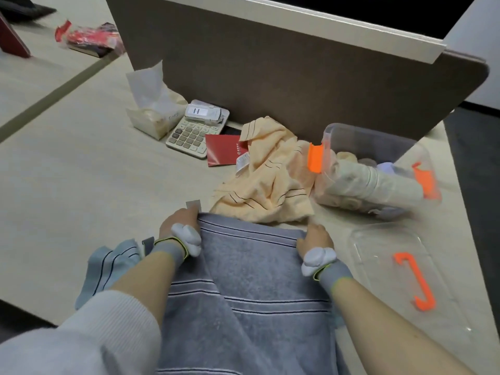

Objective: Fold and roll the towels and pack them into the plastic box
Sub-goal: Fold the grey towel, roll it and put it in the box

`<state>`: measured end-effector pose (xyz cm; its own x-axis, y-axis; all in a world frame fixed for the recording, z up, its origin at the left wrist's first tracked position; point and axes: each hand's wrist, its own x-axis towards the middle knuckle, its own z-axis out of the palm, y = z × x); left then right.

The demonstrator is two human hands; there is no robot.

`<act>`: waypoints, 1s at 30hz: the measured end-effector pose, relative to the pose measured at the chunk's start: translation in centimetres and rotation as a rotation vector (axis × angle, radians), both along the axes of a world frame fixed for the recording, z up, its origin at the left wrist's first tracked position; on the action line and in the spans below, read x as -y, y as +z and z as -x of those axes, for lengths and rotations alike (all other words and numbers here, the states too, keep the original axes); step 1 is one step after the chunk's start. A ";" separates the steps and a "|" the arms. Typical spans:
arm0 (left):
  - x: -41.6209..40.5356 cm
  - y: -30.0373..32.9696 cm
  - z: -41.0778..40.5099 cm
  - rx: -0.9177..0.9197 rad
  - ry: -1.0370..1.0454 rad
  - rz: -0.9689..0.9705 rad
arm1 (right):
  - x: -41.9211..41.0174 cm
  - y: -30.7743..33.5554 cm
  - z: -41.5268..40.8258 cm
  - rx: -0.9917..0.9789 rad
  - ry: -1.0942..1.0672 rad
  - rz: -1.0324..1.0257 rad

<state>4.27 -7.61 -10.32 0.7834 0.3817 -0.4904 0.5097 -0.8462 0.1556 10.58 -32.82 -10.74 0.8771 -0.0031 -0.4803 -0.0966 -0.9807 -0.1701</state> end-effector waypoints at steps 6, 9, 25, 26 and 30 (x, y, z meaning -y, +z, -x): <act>-0.3 -0.7 -0.8 -0.053 -0.086 0.018 | 0.0 -0.5 -0.3 -0.013 0.006 0.045; -0.4 -1.0 -1.3 -0.056 -0.059 0.057 | 0.0 -0.7 -0.1 -0.010 0.019 0.038; 1.2 3.7 -2.0 0.022 -0.188 -0.198 | 2.3 3.9 0.6 -0.099 0.063 0.045; 1.5 4.7 -2.2 0.078 -0.162 -0.188 | 2.8 4.9 0.7 -0.068 0.061 0.037; 3.1 9.4 -2.4 0.255 -0.121 -0.175 | 4.9 9.7 0.8 0.118 0.068 -0.010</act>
